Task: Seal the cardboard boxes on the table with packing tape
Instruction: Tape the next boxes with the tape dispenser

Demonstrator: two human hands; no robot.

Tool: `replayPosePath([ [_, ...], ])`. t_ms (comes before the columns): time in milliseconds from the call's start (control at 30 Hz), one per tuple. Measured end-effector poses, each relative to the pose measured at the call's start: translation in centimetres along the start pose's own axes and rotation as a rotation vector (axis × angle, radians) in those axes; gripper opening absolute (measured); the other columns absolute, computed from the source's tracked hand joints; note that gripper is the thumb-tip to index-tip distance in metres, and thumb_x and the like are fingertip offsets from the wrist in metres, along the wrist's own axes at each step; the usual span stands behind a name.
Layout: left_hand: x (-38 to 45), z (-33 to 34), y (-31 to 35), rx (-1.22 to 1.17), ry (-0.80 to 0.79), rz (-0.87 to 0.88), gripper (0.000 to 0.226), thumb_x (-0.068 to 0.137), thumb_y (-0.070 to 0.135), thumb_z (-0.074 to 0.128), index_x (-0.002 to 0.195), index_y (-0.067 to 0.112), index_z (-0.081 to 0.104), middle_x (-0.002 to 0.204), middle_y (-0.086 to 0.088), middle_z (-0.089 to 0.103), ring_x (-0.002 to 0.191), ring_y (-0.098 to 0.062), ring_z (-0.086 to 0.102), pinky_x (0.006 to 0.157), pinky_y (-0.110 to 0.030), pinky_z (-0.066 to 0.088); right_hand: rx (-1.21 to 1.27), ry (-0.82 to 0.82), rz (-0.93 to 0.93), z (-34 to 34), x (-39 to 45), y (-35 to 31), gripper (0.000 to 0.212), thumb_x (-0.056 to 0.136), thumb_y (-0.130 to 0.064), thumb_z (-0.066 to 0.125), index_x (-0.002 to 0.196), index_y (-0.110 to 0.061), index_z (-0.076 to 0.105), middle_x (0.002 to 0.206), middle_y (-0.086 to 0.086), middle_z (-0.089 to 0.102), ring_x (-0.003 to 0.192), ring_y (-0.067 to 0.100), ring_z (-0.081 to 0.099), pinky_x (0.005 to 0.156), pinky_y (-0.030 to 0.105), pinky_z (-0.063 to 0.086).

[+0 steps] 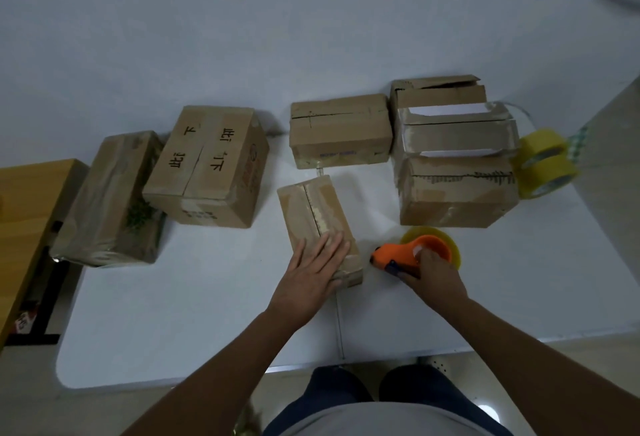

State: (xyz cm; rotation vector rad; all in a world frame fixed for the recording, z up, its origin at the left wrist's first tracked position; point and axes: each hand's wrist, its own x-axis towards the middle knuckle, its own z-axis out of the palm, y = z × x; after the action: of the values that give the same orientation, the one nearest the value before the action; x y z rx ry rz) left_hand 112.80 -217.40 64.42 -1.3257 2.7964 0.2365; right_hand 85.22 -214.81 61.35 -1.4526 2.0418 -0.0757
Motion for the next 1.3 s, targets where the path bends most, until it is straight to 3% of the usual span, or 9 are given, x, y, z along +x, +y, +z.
replayPosePath([
  [133, -0.1, -0.1, -0.2, 0.043, 0.036, 0.043, 0.061, 0.104, 0.044, 0.024, 0.16, 0.022, 0.011, 0.167, 0.001, 0.01, 0.154, -0.02, 0.005, 0.121, -0.049, 0.019, 0.006, -0.13, 0.005, -0.1, 0.4, 0.5, 0.071, 0.078, -0.067, 0.044, 0.136, -0.025, 0.043, 0.13, 0.002, 0.053, 0.114, 0.028, 0.055, 0.092, 0.042, 0.048],
  [267, -0.1, -0.7, -1.0, 0.009, 0.0, 0.063, 0.06, 0.105, 0.043, 0.022, 0.16, 0.026, 0.006, 0.167, 0.005, 0.002, 0.153, -0.016, -0.005, 0.123, -0.047, 0.007, -0.183, -0.168, -0.065, -1.1, 0.4, 0.9, 0.054, 0.099, -0.032, 0.047, 0.146, -0.008, 0.032, 0.139, 0.015, 0.048, 0.123, 0.033, 0.051, 0.1, 0.044, 0.044],
  [500, 1.4, -1.3, -0.8, -0.084, 0.051, -0.028, 0.067, 0.101, 0.025, 0.046, 0.158, 0.031, 0.012, 0.166, 0.009, 0.008, 0.153, -0.016, -0.002, 0.123, -0.048, 0.006, 0.12, -0.082, -0.28, -5.4, -2.4, 0.2, 0.028, 0.104, -0.033, 0.04, 0.125, -0.015, 0.044, 0.101, 0.007, 0.064, 0.086, 0.02, 0.061, 0.076, 0.038, 0.05],
  [600, 2.9, -2.9, 0.6, -0.374, 0.154, -0.101, 0.053, 0.101, 0.042, 0.038, 0.148, 0.018, 0.044, 0.163, 0.0, 0.025, 0.151, -0.018, 0.018, 0.122, -0.041, 0.018, 0.328, -0.101, -0.196, -6.7, -3.1, -1.0, 0.019, 0.103, -0.035, 0.044, 0.111, -0.019, 0.05, 0.099, 0.003, 0.065, 0.086, 0.018, 0.062, 0.07, 0.031, 0.045],
  [667, 4.0, -5.1, 2.0, -0.673, 0.182, -0.257, 0.042, 0.104, 0.035, 0.045, 0.139, 0.014, 0.055, 0.154, -0.004, 0.041, 0.143, -0.018, 0.036, 0.115, -0.029, 0.03, 0.453, -0.149, -0.142, -7.5, -3.4, -1.7, 0.023, 0.102, -0.035, 0.045, 0.106, -0.015, 0.055, 0.098, 0.004, 0.066, 0.088, 0.021, 0.063, 0.073, 0.034, 0.043],
  [800, 6.5, -8.9, 3.4, -1.242, 0.031, -0.687, 0.033, 0.102, 0.04, 0.05, 0.127, 0.024, 0.065, 0.13, 0.006, 0.062, 0.121, -0.014, 0.056, 0.092, -0.025, 0.044, 0.553, -0.206, -0.157, -8.9, -4.3, -2.5, 0.019, 0.102, -0.031, 0.048, 0.102, -0.015, 0.057, 0.096, 0.003, 0.066, 0.086, 0.021, 0.062, 0.072, 0.033, 0.042],
  [867, 7.2, -9.4, 3.1, -1.394, -0.062, -0.768, 0.034, 0.101, 0.046, 0.05, 0.116, 0.024, 0.07, 0.12, 0.006, 0.07, 0.112, -0.013, 0.063, 0.096, -0.031, 0.048, 0.57, -0.219, -0.171, -9.5, -4.6, -2.9, 0.019, 0.101, -0.029, 0.049, 0.102, -0.012, 0.058, 0.095, 0.004, 0.066, 0.086, 0.024, 0.063, 0.072, 0.032, 0.042],
  [1200, 6.9, -9.5, 3.7, -1.459, -0.066, -0.754, 0.016, 0.095, 0.029, 0.066, 0.096, 0.017, 0.077, 0.09, -0.003, 0.073, 0.085, -0.015, 0.063, 0.076, -0.026, 0.053, 0.465, -0.223, -0.242, -10.8, -4.8, -3.4, 0.024, 0.101, -0.036, 0.048, 0.101, -0.015, 0.058, 0.096, 0.001, 0.066, 0.085, 0.019, 0.065, 0.072, 0.032, 0.047],
  [1300, 6.5, -9.5, 4.2, -1.446, -0.016, -0.745, 0.016, 0.097, 0.025, 0.064, 0.094, 0.015, 0.076, 0.089, -0.005, 0.075, 0.082, -0.016, 0.064, 0.083, -0.032, 0.055, 0.432, -0.191, -0.244, -10.9, -4.9, -3.6, 0.033, 0.097, -0.05, 0.048, 0.094, -0.019, 0.058, 0.088, -0.003, 0.067, 0.077, 0.012, 0.065, 0.068, 0.026, 0.049],
])
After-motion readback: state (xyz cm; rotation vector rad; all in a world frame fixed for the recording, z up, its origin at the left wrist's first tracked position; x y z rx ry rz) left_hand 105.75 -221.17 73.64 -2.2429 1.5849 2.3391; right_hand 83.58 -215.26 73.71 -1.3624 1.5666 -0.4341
